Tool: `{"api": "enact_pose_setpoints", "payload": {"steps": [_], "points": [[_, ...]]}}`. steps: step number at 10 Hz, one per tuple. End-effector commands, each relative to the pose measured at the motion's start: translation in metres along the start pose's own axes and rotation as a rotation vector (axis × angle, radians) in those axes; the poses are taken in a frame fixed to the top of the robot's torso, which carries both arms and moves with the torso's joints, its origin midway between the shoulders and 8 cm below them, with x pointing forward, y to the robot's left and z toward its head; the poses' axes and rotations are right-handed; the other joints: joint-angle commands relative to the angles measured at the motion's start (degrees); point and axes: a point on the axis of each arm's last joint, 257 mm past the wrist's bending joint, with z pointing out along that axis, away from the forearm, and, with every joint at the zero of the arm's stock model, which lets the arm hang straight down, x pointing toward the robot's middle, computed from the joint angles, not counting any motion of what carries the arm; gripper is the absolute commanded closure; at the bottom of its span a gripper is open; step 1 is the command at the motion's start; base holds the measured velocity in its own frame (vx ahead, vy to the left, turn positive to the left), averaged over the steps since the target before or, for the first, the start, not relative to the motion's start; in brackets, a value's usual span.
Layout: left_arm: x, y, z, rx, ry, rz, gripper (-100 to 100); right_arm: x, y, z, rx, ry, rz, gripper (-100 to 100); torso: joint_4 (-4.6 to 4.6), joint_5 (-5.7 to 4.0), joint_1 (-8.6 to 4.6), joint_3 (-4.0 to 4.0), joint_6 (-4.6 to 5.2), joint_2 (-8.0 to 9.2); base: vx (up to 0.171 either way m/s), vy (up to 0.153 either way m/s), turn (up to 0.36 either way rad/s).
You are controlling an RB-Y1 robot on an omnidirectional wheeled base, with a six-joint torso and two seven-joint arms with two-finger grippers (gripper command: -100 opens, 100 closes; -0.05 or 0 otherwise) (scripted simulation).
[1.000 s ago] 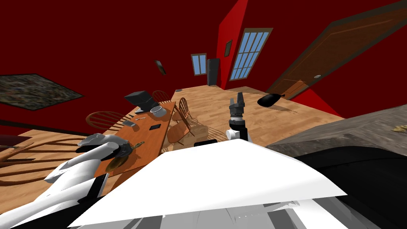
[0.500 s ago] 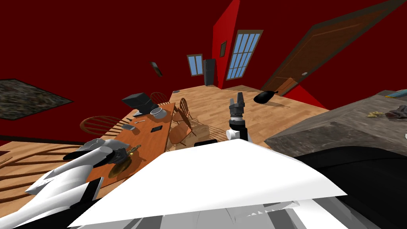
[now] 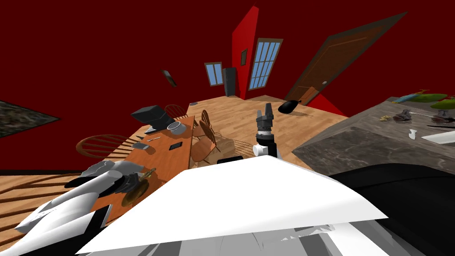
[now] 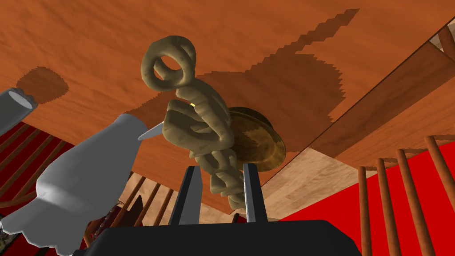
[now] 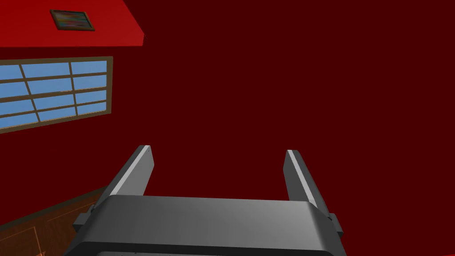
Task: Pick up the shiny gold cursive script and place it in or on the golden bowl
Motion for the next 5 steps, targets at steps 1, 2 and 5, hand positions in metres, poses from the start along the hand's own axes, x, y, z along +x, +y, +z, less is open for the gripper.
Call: {"api": "enact_pose_setpoints", "payload": {"steps": [1, 2, 5], "points": [[-0.004, 0.013, 0.004, -0.032, -0.008, 0.012, 100, 0.000, 0.000, 0.000, 0.000, 0.000, 0.000, 0, 0.00, 0.00, 0.00, 0.00, 0.00, 0.00, -0.046, 0.219, -0.168], [-0.011, 0.029, 0.007, -0.065, -0.016, 0.018, 100, 0.000, 0.000, 0.000, 0.000, 0.000, 0.000, 0, -0.02, 0.04, 0.14, -0.03, -0.03, -0.06, -0.035, 0.183, -0.151], [-0.011, 0.029, 0.007, -0.065, -0.016, 0.018, 100, 0.000, 0.000, 0.000, 0.000, 0.000, 0.000, 0, -0.08, -0.04, -0.47, -0.12, -0.03, -0.18, -0.022, 0.047, -0.004]]}}
